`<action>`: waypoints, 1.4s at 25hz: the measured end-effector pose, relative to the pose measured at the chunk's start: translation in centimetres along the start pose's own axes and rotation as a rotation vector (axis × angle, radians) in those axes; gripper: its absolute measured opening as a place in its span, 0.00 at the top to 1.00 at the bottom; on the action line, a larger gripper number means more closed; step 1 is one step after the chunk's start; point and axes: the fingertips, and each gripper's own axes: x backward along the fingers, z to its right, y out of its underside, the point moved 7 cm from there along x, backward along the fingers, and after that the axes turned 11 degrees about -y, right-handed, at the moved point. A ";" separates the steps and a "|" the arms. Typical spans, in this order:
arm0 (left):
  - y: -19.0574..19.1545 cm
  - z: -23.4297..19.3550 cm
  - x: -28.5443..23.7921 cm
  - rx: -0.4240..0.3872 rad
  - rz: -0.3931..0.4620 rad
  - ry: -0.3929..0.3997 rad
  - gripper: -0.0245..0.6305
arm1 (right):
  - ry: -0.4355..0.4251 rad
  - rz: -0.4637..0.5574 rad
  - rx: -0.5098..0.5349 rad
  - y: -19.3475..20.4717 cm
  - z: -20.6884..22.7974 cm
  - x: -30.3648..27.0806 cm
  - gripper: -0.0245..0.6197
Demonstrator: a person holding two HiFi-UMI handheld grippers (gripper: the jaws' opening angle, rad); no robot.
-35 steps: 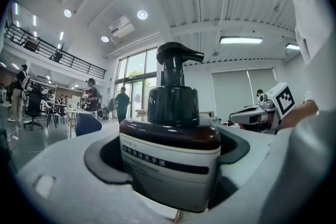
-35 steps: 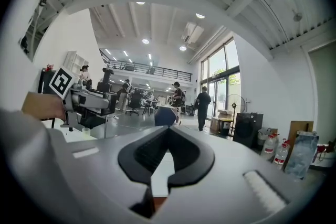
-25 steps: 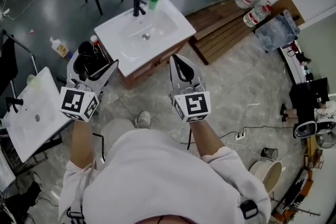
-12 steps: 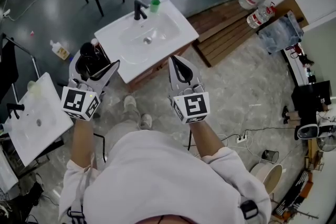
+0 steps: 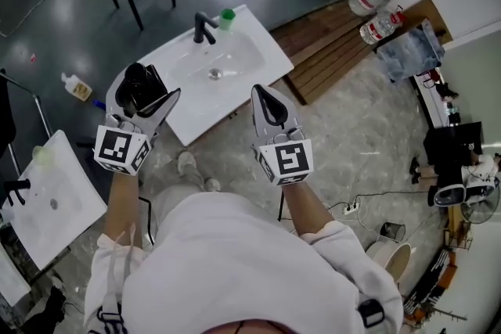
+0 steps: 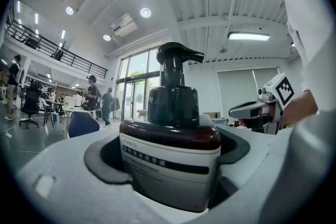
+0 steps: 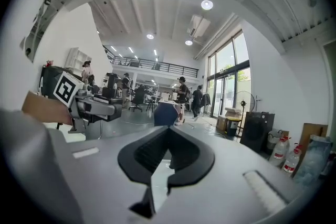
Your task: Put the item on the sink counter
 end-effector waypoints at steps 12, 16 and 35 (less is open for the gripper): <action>4.6 -5.6 -9.6 -0.003 0.013 0.020 0.26 | 0.011 -0.040 0.012 1.2 4.1 -8.9 0.96; 7.2 -6.0 -12.3 -0.008 0.005 0.019 0.26 | -0.012 -0.061 0.002 2.6 6.1 -10.8 0.96; 24.0 -8.2 -21.9 0.019 -0.042 -0.035 0.26 | -0.144 -0.145 -0.038 13.3 11.8 -18.9 0.96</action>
